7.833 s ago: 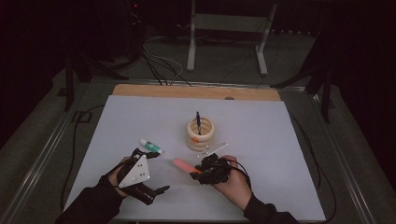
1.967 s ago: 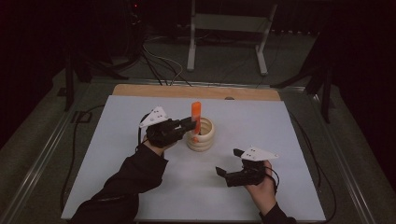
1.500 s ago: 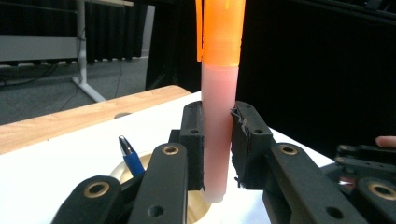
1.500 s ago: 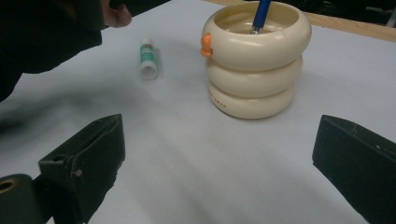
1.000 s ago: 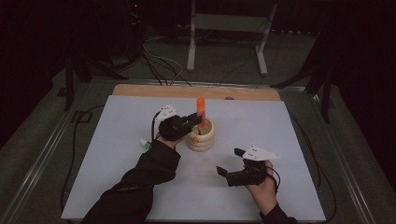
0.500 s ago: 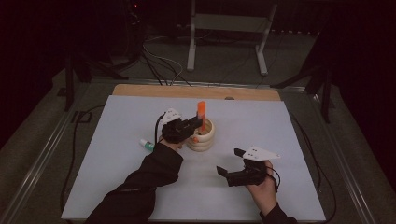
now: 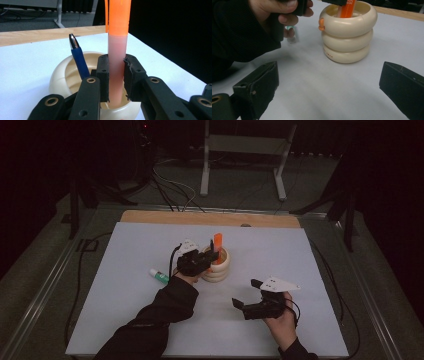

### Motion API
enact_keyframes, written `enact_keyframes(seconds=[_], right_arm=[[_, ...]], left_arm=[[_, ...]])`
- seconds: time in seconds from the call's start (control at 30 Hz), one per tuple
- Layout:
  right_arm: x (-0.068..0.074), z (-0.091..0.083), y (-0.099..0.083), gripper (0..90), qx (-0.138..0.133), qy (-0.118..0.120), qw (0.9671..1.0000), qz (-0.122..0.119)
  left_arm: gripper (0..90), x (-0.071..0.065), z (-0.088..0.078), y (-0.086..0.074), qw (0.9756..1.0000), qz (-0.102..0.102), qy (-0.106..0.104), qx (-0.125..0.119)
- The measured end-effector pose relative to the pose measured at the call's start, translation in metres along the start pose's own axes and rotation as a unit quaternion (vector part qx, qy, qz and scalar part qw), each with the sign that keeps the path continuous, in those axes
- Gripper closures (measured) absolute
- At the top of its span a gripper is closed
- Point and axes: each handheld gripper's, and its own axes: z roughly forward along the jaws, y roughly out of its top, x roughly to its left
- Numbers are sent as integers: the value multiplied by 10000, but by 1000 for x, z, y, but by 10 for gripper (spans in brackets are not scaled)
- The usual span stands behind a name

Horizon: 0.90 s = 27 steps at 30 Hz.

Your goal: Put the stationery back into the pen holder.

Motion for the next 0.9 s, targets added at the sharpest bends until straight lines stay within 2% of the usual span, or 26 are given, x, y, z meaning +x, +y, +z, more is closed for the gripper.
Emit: enact_keyframes(seconds=[0.2, 0.37, 0.53, 0.57, 0.6, 0.73, 0.8, 0.83, 0.9], right_arm=[[0, 0, 0, 23, 1, 18, 10000, 17], [0, 0, 0, 23, 1, 25, 10000, 20], [0, 0, 0, 23, -1, 26, 10000, 25], [0, 0, 0, 23, -3, 29, 10000, 31], [0, 0, 0, 23, -3, 32, 10000, 30], [1, 0, 1, 23, -7, 36, 10000, 16], [1, -1, 1, 23, -15, 40, 10000, 29], [1, -1, 1, 23, -15, 40, 10000, 29], [1, -1, 1, 23, -20, 43, 10000, 42]], left_arm=[[762, -1, 4, -2, 9999, -89, 2, 129], [761, -3, 6, -3, 9995, -116, 130, 262], [739, -6, 4, 0, 9997, -50, 173, 180], [660, -7, 3, 1, 9997, -37, 185, 163], [619, -8, 2, 2, 9996, -32, 208, 163], [477, -9, -5, 9, 9998, -48, 196, 67], [409, -10, -11, 13, 9998, 30, 200, -5], [409, -11, -14, 14, 9998, 43, 178, -17], [301, -10, -21, 18, 9999, 101, 106, -63]])
